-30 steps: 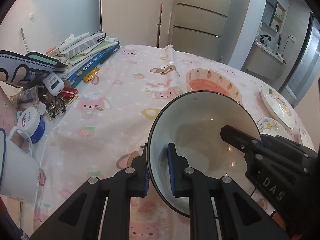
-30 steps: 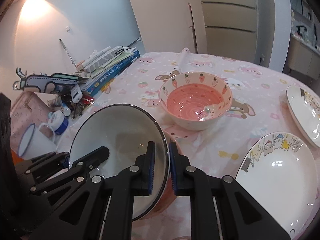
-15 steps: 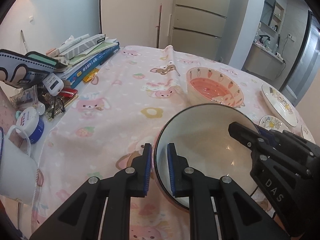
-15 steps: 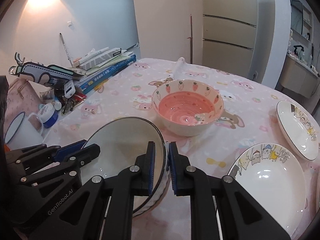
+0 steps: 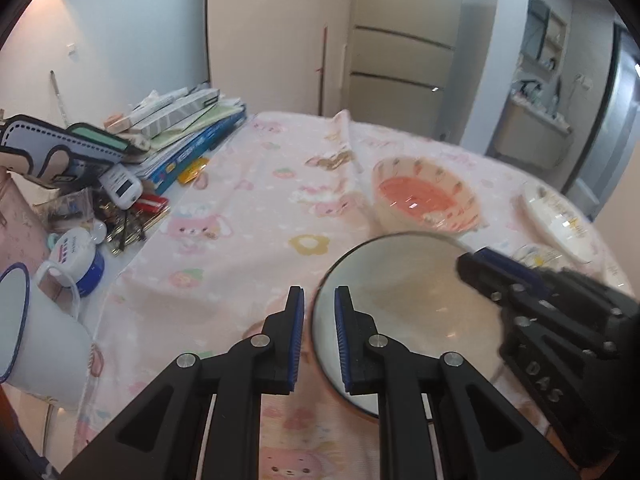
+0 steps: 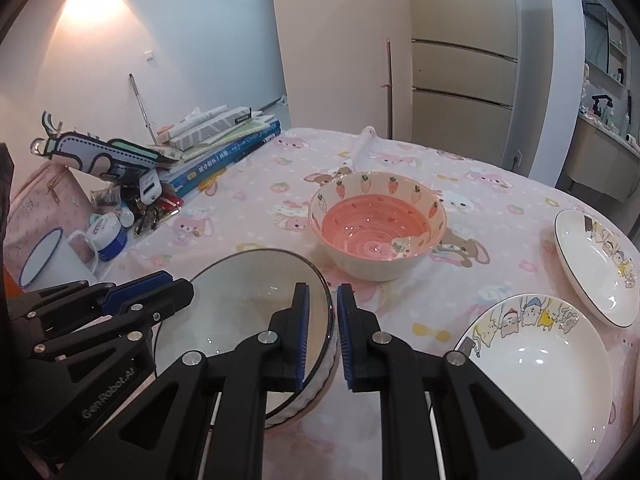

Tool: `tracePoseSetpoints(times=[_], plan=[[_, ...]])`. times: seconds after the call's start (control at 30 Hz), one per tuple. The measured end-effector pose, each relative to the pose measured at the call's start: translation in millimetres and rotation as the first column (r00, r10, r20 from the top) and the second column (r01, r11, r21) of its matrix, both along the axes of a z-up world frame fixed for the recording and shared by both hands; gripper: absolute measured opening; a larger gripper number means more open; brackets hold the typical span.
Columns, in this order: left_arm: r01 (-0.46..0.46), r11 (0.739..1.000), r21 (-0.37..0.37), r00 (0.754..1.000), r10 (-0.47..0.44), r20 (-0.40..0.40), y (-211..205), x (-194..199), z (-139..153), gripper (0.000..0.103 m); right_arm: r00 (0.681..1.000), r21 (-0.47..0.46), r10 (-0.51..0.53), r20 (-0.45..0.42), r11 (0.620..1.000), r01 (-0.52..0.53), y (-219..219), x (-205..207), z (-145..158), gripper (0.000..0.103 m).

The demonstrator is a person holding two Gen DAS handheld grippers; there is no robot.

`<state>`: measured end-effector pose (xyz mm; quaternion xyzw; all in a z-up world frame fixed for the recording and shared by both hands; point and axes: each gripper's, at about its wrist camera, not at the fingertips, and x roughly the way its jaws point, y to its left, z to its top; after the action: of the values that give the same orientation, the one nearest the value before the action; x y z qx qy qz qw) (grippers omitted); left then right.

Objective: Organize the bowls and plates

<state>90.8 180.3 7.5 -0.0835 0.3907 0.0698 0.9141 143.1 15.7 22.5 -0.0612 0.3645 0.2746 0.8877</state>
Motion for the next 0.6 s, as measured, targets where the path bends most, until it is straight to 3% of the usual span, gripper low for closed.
tracePoseSetpoints(times=[0.2, 0.37, 0.5, 0.6], plan=[[-0.054, 0.999, -0.009, 0.998, 0.054, 0.028, 11, -7, 11, 0.029, 0.999, 0.083, 0.011, -0.044, 0.996, -0.007, -16, 6, 10, 0.013], [-0.059, 0.998, -0.022, 0.998, 0.06, 0.018, 14, -12, 12, 0.03, 0.98, 0.133, 0.044, -0.192, 0.991, -0.019, -22, 17, 1, 0.01], [-0.049, 0.998, -0.026, 0.999, 0.049, 0.003, 11, -13, 11, 0.03, 0.973, 0.179, 0.053, -0.224, 0.984, -0.013, -29, 19, -2, 0.009], [-0.048, 0.999, -0.023, 0.999, 0.047, -0.005, 10, -14, 10, 0.03, 0.977, 0.157, 0.054, -0.205, 0.987, -0.022, -27, 17, -4, 0.009]])
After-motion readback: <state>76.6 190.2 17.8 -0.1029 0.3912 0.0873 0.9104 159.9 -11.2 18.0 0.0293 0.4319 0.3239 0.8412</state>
